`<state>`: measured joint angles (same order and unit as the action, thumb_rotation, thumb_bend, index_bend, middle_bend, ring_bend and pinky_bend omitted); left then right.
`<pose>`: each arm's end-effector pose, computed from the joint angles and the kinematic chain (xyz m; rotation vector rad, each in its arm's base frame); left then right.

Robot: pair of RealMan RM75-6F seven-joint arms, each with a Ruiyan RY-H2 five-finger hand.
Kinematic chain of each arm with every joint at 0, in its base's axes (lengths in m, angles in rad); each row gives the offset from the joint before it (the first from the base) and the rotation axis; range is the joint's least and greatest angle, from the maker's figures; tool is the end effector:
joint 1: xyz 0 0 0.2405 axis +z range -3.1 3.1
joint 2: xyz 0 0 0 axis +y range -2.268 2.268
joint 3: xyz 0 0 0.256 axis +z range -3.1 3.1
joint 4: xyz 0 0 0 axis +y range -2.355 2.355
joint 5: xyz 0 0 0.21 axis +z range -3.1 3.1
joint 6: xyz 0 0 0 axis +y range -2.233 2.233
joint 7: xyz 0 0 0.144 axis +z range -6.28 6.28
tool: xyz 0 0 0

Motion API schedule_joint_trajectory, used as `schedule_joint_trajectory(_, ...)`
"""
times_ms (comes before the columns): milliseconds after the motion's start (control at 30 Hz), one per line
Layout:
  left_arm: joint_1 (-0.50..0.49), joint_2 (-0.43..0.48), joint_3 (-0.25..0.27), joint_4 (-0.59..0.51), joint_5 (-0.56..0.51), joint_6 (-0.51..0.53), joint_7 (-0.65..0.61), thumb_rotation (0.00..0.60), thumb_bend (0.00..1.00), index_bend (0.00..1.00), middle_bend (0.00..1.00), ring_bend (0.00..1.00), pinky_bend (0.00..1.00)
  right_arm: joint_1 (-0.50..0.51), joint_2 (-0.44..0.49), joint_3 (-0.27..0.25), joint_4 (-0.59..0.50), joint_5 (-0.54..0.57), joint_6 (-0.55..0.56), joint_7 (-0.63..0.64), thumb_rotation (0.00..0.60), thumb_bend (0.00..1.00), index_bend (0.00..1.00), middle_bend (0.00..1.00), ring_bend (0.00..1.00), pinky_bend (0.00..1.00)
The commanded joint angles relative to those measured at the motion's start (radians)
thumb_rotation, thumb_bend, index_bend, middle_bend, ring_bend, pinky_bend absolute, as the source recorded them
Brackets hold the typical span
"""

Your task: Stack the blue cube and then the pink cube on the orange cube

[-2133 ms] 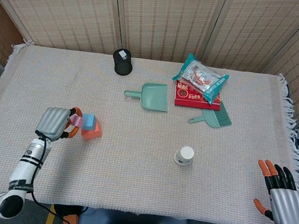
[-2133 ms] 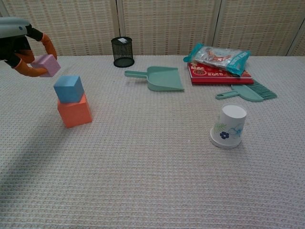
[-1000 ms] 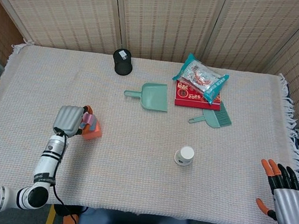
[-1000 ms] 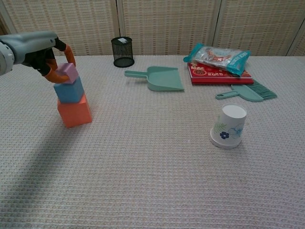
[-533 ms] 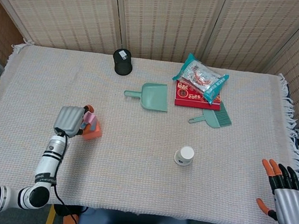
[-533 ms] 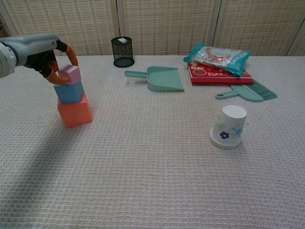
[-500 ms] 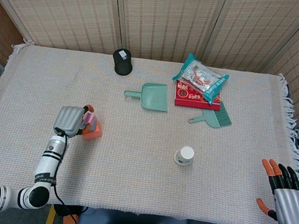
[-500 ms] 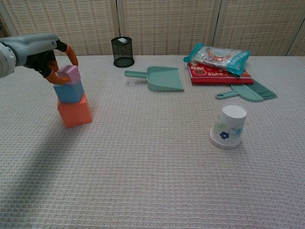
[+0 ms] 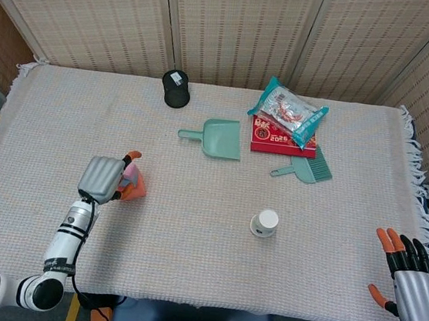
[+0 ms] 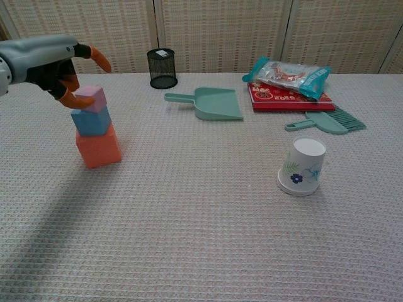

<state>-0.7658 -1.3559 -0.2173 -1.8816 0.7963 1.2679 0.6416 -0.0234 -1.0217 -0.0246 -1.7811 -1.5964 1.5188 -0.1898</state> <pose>-0.1207 0.3300 0.0610 -1.6204 -0.9312 -0.8869 -0.2921 -0.1317 0.1648 1.4678 -0.8710 0.7649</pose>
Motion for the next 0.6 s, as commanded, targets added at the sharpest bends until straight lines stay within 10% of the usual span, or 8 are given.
schedule_joint_trajectory(33, 0.089, 0.061, 0.092, -0.086, 0.169, 0.064, -0.072, 0.600, 0.36, 0.18, 1.00, 1.00, 1.00, -0.004, 0.000, -0.001, 0.000, -0.005, 0.007, 0.003, 0.600, 0.11, 0.00, 0.00, 0.00, 0.00)
schedule_joint_trajectory(200, 0.278, 0.136, 0.285, -0.043, 0.500, 0.187, -0.295, 0.600, 0.36, 0.17, 0.94, 0.95, 1.00, -0.008, -0.003, -0.009, 0.001, -0.020, 0.012, -0.002, 0.600, 0.11, 0.00, 0.00, 0.00, 0.00)
schedule_joint_trajectory(333, 0.437, 0.155, 0.432, 0.169, 0.681, 0.303, -0.490, 0.600, 0.36, 0.17, 0.33, 0.29, 0.50, -0.011, -0.011, -0.016, 0.001, -0.029, 0.011, -0.019, 0.600, 0.11, 0.00, 0.00, 0.00, 0.00)
schedule_joint_trajectory(400, 0.524, 0.107, 0.442, 0.300, 0.714, 0.398, -0.590, 0.600, 0.37, 0.16, 0.12, 0.06, 0.24, -0.012, -0.019, -0.019, 0.000, -0.028, 0.006, -0.033, 0.600, 0.11, 0.00, 0.00, 0.00, 0.00)
schedule_joint_trajectory(600, 0.606, 0.090, 0.431, 0.390, 0.768, 0.479, -0.596, 0.600, 0.36, 0.09, 0.02, 0.00, 0.18, -0.009, -0.035, -0.026, -0.006, -0.031, -0.011, -0.069, 0.600, 0.11, 0.00, 0.00, 0.00, 0.00)
